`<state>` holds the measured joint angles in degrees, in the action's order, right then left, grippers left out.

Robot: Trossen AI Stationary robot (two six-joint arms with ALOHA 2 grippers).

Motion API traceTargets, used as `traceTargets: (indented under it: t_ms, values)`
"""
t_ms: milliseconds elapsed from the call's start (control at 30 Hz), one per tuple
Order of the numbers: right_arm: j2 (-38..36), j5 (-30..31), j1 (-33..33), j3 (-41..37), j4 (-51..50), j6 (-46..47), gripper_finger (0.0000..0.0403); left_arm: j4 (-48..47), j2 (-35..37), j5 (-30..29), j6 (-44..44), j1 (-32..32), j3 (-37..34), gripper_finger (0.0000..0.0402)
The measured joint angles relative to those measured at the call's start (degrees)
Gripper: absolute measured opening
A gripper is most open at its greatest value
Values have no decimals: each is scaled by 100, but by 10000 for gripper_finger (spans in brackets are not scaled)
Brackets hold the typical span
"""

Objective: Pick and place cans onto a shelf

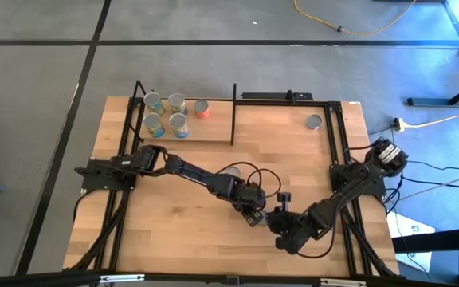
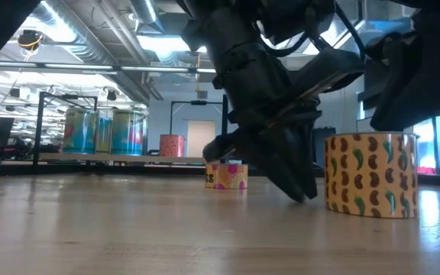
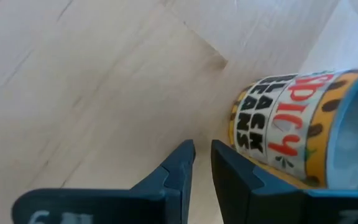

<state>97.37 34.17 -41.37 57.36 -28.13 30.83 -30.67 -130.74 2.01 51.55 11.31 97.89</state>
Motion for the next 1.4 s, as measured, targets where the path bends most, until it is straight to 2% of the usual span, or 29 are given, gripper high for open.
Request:
traceTargets:
  t_ms: [133,267,400,500,700,933,1100,1400]
  values:
    - [-293,-329,147,0,-8,91,62,-118,48,-232,-169,7,-11,55]
    - [-609,-1070,446,0,-12,683,62,-229,98,-397,-252,6,-22,55]
    - [-647,-1721,772,-8,-66,1117,62,-294,126,-454,-264,-10,-28,55]
    - [-608,-2080,989,-52,-87,1093,62,-360,184,-486,-262,-1,-34,55]
    - [-610,-2205,1271,-54,-123,917,62,-609,260,-492,-260,14,-41,55]
    - [-553,-2734,1492,-52,-165,785,62,-984,386,-690,-216,44,-44,55]
    - [-547,-2742,1600,-52,-167,764,62,-974,504,-866,-216,55,-37,55]
    - [-314,-3276,1765,-47,-85,605,62,-1021,624,-1009,-212,71,-35,55]
